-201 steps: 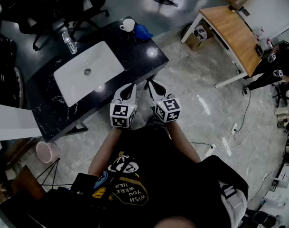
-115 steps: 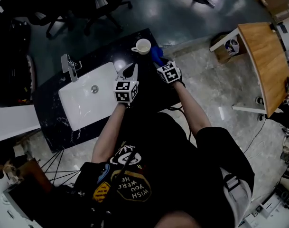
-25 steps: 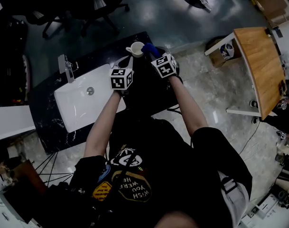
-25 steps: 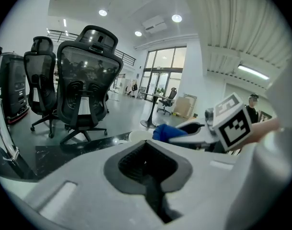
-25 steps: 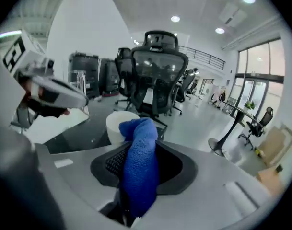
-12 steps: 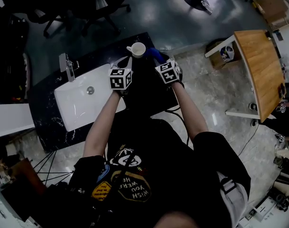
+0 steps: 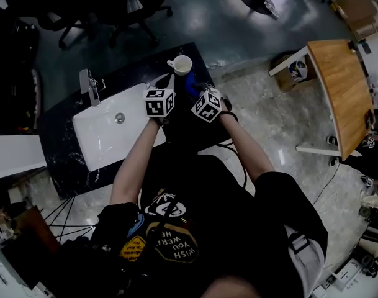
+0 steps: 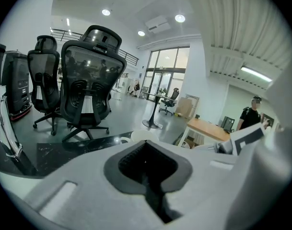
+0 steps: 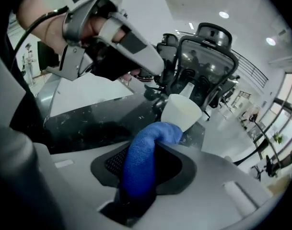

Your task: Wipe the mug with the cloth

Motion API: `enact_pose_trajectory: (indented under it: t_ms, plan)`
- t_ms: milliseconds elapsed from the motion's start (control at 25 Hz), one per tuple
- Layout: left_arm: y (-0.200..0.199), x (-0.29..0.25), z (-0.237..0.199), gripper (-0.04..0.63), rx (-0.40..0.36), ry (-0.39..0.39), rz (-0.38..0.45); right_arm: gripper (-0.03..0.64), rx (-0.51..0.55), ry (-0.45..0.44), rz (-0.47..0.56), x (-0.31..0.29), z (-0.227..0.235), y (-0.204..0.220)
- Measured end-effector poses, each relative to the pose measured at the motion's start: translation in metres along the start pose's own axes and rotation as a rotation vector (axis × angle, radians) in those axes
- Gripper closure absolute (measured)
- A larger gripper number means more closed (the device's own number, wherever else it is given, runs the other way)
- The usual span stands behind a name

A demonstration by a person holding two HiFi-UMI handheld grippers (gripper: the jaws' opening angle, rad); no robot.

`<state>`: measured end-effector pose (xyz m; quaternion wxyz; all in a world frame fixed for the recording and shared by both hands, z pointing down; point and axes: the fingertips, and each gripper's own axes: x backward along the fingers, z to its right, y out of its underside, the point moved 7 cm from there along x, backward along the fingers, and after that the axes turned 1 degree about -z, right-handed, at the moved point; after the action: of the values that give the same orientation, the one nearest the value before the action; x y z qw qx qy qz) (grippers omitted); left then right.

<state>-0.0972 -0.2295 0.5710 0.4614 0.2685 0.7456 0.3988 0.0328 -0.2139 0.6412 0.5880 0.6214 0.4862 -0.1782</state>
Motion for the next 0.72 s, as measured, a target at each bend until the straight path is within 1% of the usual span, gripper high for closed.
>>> enact_pose_trajectory:
  t_ms: [40,80,160,200,240,280,320,360,440,520,560,600,640,720]
  plan:
    - [0.000,0.001,0.001,0.592,0.000,0.002,0.001,0.488,-0.062,0.021,0.017,0.005,0.008,0.005]
    - [0.000,0.001,0.002,0.592,-0.001,0.003,0.002,0.488,-0.151,0.068,0.033,0.012,0.023,0.008]
    - [0.000,0.003,0.000,0.592,-0.002,0.001,0.003,0.488,-0.349,0.209,0.051,0.023,0.066,0.010]
    - [0.000,0.004,0.000,0.592,0.001,-0.001,0.004,0.486,-0.425,0.272,0.055,0.025,0.087,0.007]
    - [0.000,0.004,-0.001,0.592,0.005,-0.002,0.005,0.487,-0.468,0.307,0.058,0.024,0.102,0.002]
    - [0.000,0.005,0.000,0.592,0.010,-0.001,0.006,0.488,-0.473,0.311,0.059,0.020,0.110,-0.005]
    - [0.000,0.005,0.000,0.592,0.013,0.000,0.006,0.488,-0.441,0.288,0.055,0.014,0.109,-0.012]
    - [0.001,0.006,0.000,0.592,0.014,0.001,0.003,0.487,-0.381,0.249,0.048,0.007,0.100,-0.018]
    - [0.003,0.008,0.001,0.592,0.015,0.002,0.000,0.488,-0.224,0.146,0.033,0.000,0.065,-0.023]
    - [0.003,0.008,-0.001,0.592,0.020,0.003,0.003,0.488,-0.095,-0.008,0.019,0.001,0.024,-0.017]
    - [0.003,0.008,-0.001,0.592,0.024,0.002,0.004,0.488,-0.061,-0.078,0.007,0.002,0.009,-0.010]
    - [0.004,0.008,-0.002,0.592,0.027,0.001,0.004,0.488,-0.057,-0.108,-0.011,0.002,0.003,-0.001]
    - [0.004,0.009,-0.003,0.592,0.030,0.000,0.003,0.488,-0.085,-0.091,-0.027,0.003,0.006,0.007]
    - [0.005,0.010,-0.002,0.592,0.032,0.002,0.002,0.488,-0.213,0.020,-0.027,0.009,0.034,0.013]
